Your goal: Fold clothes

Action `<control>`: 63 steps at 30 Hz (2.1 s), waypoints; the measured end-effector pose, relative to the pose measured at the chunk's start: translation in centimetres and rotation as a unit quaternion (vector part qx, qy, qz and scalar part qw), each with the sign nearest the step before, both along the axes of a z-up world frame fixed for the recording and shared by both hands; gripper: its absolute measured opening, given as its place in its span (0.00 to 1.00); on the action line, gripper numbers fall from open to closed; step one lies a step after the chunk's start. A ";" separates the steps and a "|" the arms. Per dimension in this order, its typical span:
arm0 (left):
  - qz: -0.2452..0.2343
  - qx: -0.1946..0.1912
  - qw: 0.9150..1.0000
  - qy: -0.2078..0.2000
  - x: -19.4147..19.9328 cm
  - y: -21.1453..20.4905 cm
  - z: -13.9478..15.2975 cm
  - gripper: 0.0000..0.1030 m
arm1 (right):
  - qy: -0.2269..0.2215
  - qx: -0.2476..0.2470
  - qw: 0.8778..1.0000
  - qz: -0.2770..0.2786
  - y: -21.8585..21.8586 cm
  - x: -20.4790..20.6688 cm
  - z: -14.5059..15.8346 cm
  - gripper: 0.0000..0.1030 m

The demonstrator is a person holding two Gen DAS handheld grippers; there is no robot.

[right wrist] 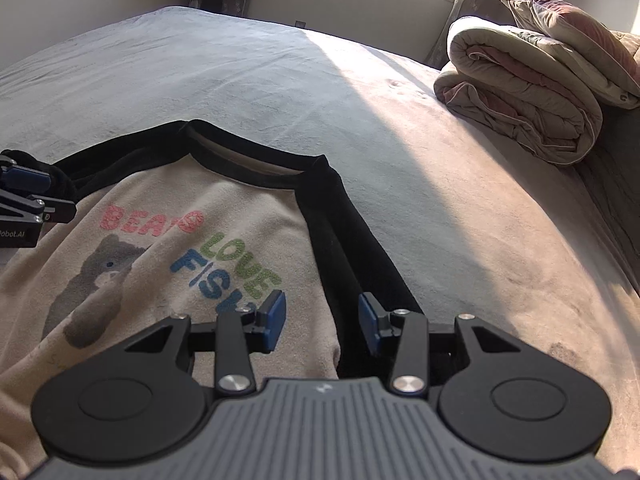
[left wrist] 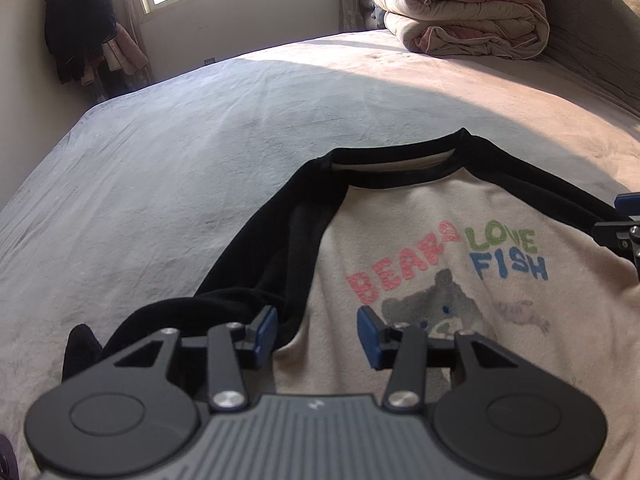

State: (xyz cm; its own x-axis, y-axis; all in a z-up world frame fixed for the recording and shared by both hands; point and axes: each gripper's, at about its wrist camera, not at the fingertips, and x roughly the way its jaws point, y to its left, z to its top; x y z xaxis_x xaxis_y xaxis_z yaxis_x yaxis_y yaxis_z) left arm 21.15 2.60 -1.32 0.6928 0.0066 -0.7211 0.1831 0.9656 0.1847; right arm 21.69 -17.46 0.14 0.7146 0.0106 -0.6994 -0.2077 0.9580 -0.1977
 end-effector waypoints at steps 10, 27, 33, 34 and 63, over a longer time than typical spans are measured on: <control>-0.002 0.008 1.000 0.012 -6.8 0.5 1.0 0.48 | 0.000 0.017 1.000 0.016 0.6 -6.3 1.3 0.46; 0.011 -0.141 0.985 0.096 -16.8 6.3 -1.5 0.55 | 0.017 0.080 0.996 0.025 -2.2 -15.4 0.3 0.51; 0.022 -0.227 0.969 0.091 -18.5 9.3 -3.2 0.55 | 0.008 0.148 0.989 -0.013 -5.6 -16.8 -1.9 0.51; 0.016 -0.230 0.969 0.093 -18.8 9.4 -3.4 0.55 | 0.005 0.163 0.986 -0.019 -6.2 -17.0 -2.4 0.51; -0.101 -0.141 0.985 0.006 -25.2 6.2 -4.2 0.62 | -0.066 0.137 0.988 -0.030 -9.8 -23.1 -0.1 0.11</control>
